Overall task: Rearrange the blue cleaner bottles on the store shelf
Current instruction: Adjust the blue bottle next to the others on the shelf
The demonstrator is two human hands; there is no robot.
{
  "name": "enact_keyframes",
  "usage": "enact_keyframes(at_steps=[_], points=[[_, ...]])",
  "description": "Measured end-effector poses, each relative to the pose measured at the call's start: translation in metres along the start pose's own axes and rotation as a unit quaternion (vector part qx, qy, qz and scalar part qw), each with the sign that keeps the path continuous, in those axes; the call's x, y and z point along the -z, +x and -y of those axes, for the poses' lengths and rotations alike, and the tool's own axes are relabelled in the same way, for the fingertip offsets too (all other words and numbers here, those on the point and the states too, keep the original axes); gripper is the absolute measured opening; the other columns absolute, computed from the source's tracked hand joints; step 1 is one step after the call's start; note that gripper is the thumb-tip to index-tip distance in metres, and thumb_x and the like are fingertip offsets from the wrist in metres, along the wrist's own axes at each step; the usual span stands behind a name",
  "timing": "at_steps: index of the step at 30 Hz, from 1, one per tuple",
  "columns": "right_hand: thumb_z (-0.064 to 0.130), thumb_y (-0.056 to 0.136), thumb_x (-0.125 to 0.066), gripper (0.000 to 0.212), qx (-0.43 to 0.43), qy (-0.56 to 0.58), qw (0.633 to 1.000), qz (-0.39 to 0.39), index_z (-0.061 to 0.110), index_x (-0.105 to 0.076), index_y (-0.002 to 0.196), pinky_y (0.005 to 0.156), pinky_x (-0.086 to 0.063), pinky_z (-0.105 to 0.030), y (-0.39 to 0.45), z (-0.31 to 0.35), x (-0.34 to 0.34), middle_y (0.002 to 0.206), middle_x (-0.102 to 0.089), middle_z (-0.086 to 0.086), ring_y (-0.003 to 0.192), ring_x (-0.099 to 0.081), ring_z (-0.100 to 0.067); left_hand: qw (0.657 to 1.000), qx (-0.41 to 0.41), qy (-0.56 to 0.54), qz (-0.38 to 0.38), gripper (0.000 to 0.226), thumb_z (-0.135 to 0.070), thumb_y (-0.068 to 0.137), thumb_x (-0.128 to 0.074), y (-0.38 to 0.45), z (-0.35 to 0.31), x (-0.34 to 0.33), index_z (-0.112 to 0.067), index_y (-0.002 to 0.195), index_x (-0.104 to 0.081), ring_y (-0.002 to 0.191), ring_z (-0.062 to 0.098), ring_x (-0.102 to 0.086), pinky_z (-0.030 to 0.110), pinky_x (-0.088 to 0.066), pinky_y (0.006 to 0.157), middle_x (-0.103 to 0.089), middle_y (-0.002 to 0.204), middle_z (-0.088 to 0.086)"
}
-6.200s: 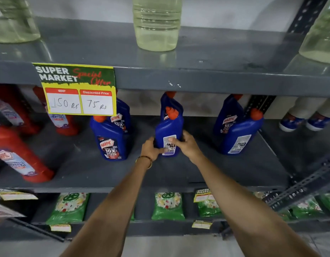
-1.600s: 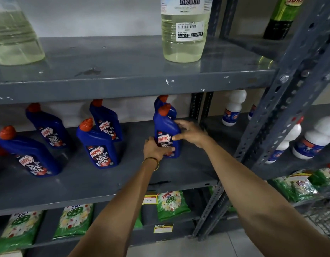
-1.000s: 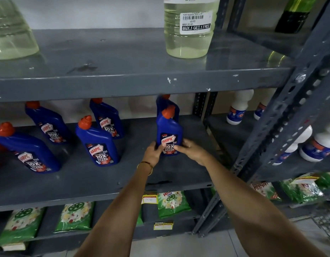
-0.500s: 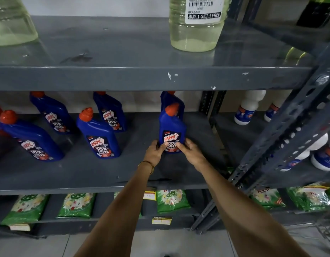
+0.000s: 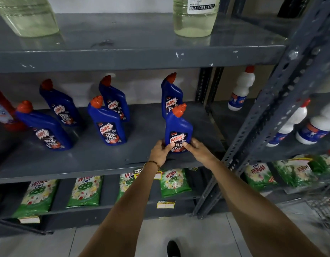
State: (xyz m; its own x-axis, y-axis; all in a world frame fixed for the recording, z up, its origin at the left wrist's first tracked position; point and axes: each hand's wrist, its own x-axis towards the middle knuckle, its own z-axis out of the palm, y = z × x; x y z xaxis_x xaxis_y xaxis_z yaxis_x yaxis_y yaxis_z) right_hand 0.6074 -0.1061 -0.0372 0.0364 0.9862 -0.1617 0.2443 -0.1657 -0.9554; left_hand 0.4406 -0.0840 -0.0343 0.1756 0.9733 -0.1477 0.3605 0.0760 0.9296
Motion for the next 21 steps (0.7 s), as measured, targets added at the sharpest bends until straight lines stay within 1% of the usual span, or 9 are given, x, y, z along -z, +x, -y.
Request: enact_keyframes(at_steps=[2,4,5,8,9,11,13,18,21], points=[[0.027,0.091,-0.055,0.041,0.006,0.001,1.0,-0.001,0.015,-0.048,0.13,0.09,-0.042,-0.022,-0.01,0.0,-0.001,0.123,-0.058,-0.003,0.109,-0.054,-0.011,1.0,-0.005,0.004,0.003,0.047,-0.034,0.088,-0.055,-0.007,0.0,-0.001,-0.008,0.125,-0.046,0.111,0.026,-0.056,0.027,-0.041,0.084,-0.059,0.125,0.014],[0.026,0.091,-0.054,0.041,0.008,-0.004,1.0,-0.001,0.014,-0.048,0.13,0.083,-0.045,-0.014,-0.017,0.003,-0.001,0.12,-0.057,-0.002,0.107,-0.053,-0.01,1.0,-0.002,0.0,0.007,0.047,-0.033,0.088,-0.056,-0.013,0.0,-0.002,-0.007,0.125,-0.046,0.111,0.027,-0.056,0.027,-0.042,0.085,-0.059,0.125,0.014],[0.025,0.092,-0.053,0.04,0.008,-0.005,1.0,0.001,0.014,-0.047,0.13,0.084,-0.045,-0.014,-0.02,0.004,-0.002,0.121,-0.058,-0.003,0.108,-0.053,-0.01,1.0,0.0,-0.004,0.01,0.047,-0.033,0.088,-0.056,-0.015,0.0,-0.002,-0.007,0.125,-0.046,0.111,0.027,-0.056,0.028,-0.043,0.087,-0.059,0.126,0.015],[0.023,0.093,-0.051,0.04,0.004,0.005,1.0,0.01,0.011,-0.045,0.131,0.102,-0.042,-0.033,-0.024,0.006,-0.003,0.129,-0.056,-0.011,0.116,-0.052,-0.018,1.0,0.006,-0.012,0.016,0.048,-0.032,0.088,-0.056,-0.019,-0.001,-0.001,-0.005,0.126,-0.044,0.111,0.029,-0.056,0.034,-0.045,0.093,-0.058,0.126,0.018],[0.022,0.093,-0.051,0.041,0.004,0.008,1.0,0.011,0.011,-0.044,0.132,0.104,-0.04,-0.036,-0.025,0.007,-0.002,0.13,-0.055,-0.012,0.118,-0.052,-0.019,1.0,0.008,-0.01,0.014,0.049,-0.033,0.087,-0.056,-0.019,-0.002,-0.001,-0.005,0.126,-0.044,0.111,0.029,-0.056,0.034,-0.045,0.092,-0.058,0.126,0.017],[0.023,0.093,-0.051,0.042,0.001,0.006,1.0,0.012,0.011,-0.043,0.133,0.105,-0.039,-0.036,-0.027,0.008,-0.003,0.132,-0.054,-0.012,0.12,-0.051,-0.02,1.0,0.009,-0.005,0.011,0.049,-0.034,0.087,-0.056,-0.02,-0.002,-0.002,-0.005,0.125,-0.044,0.111,0.028,-0.056,0.03,-0.044,0.089,-0.058,0.126,0.017],[0.023,0.093,-0.051,0.043,-0.002,0.006,1.0,0.01,0.01,-0.043,0.134,0.104,-0.04,-0.034,-0.027,0.01,-0.003,0.133,-0.054,-0.012,0.12,-0.051,-0.021,1.0,0.006,0.0,0.011,0.049,-0.034,0.088,-0.055,-0.021,-0.002,-0.002,-0.005,0.125,-0.044,0.111,0.027,-0.056,0.028,-0.043,0.087,-0.058,0.126,0.016],[0.027,0.092,-0.052,0.043,-0.004,-0.011,1.0,0.015,0.013,-0.046,0.132,0.102,-0.041,-0.033,-0.024,0.006,0.0,0.131,-0.057,-0.01,0.118,-0.053,-0.019,1.0,0.011,0.0,0.015,0.047,-0.034,0.088,-0.054,-0.02,-0.002,-0.002,-0.006,0.125,-0.044,0.11,0.028,-0.057,0.032,-0.045,0.091,-0.059,0.125,0.017],[0.024,0.09,-0.056,0.044,-0.004,0.029,0.999,0.02,0.015,-0.046,0.132,0.089,-0.048,-0.02,-0.026,0.003,0.003,0.126,-0.059,-0.004,0.114,-0.055,-0.013,1.0,0.008,0.019,0.02,0.047,-0.036,0.089,-0.053,-0.022,-0.004,-0.001,-0.007,0.126,-0.045,0.112,0.028,-0.056,0.027,-0.042,0.087,-0.059,0.125,0.016]])
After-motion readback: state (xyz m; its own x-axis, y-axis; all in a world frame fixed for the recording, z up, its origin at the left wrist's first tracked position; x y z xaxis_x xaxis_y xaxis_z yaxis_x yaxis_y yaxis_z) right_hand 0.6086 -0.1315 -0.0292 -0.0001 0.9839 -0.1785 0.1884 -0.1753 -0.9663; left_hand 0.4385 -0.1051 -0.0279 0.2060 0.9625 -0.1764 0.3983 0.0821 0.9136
